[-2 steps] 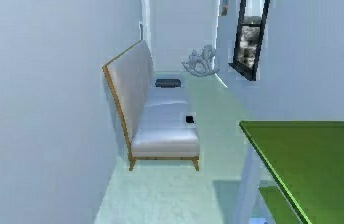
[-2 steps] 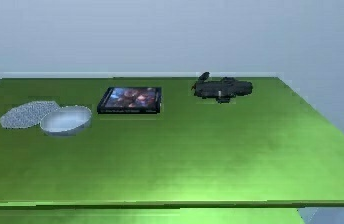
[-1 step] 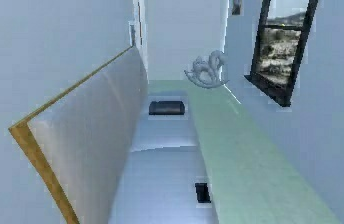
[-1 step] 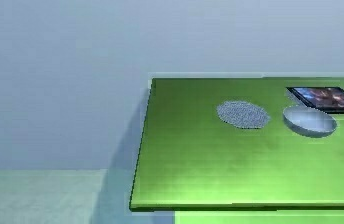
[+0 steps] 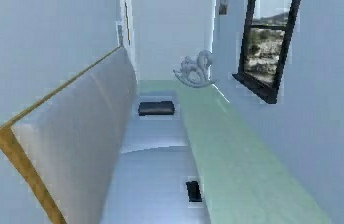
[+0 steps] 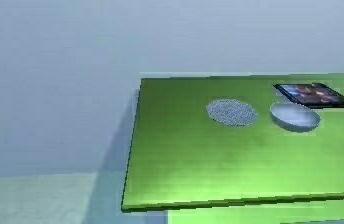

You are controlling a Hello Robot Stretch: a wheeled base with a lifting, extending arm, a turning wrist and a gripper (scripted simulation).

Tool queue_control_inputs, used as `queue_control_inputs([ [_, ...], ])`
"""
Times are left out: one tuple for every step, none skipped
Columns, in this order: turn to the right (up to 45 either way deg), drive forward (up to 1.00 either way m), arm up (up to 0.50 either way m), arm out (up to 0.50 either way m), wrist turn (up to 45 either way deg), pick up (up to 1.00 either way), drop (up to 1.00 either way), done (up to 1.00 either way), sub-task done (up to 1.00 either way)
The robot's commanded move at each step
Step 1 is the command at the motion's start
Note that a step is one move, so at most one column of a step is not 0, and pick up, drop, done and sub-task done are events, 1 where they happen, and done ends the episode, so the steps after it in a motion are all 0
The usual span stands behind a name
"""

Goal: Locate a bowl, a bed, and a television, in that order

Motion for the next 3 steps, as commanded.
queue_control_inputs([
  [0.0, 0.4, 0.0, 0.0, 0.0, 0.0, 0.0, 0.0, 0.0],
  [45.0, 0.0, 0.0, 0.0, 0.0, 0.0, 0.0, 0.0, 0.0],
  [39.0, 0.0, 0.0, 0.0, 0.0, 0.0, 0.0, 0.0, 0.0],
])
